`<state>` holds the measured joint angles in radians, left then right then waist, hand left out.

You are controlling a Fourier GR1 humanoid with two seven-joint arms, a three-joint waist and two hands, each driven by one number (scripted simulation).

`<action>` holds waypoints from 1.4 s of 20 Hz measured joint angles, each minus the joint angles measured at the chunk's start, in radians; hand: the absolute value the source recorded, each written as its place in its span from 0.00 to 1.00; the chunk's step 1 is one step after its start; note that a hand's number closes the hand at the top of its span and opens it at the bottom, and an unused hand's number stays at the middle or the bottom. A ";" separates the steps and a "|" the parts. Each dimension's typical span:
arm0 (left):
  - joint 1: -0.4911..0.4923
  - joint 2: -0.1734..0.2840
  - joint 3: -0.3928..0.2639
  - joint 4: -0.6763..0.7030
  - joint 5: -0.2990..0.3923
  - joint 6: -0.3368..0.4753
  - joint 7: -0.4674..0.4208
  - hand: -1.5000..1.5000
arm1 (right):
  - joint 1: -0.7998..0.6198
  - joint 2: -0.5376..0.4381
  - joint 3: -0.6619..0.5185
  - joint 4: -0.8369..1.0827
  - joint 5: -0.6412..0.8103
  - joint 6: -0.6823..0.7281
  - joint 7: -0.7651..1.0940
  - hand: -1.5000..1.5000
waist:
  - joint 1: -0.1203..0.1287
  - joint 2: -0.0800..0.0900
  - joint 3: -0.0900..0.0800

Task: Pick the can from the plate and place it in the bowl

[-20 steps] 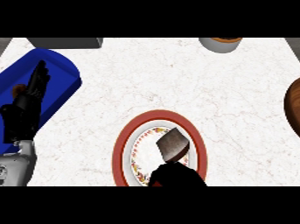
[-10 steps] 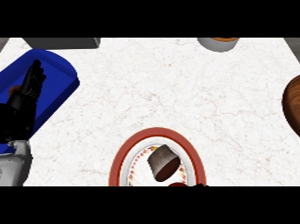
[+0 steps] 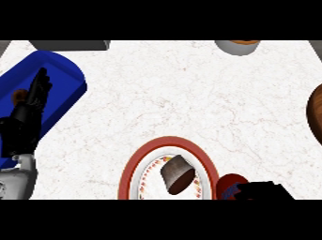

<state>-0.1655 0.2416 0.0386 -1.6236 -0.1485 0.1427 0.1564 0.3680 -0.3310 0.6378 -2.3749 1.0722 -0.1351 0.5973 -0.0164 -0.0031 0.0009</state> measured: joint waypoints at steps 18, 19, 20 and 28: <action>-0.035 -0.005 0.003 0.010 0.005 -0.016 0.010 0.50 | -0.233 -0.106 -0.774 0.271 -0.584 -0.065 -0.267 1.00 | 0.016 0.008 0.003; -0.034 -0.006 0.001 0.006 0.005 -0.016 0.010 0.50 | -0.257 -0.131 -0.820 0.334 -0.616 -0.061 -0.306 1.00 | 0.019 0.008 0.003; -0.039 -0.010 -0.001 0.007 0.003 -0.014 0.015 0.50 | -0.272 -0.153 -0.857 0.395 -0.635 -0.058 -0.349 1.00 | 0.020 0.008 0.003; -0.057 -0.017 -0.011 0.021 -0.003 -0.025 0.008 0.50 | -0.460 -0.290 -1.007 0.974 -0.627 -0.112 -0.679 1.00 | 0.042 0.012 0.002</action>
<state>-0.2224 0.2242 0.0272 -1.6029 -0.1518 0.1178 0.1649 -0.0924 -0.6207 -0.3697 -1.4010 0.4448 -0.2473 -0.0820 0.0254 0.0091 0.0033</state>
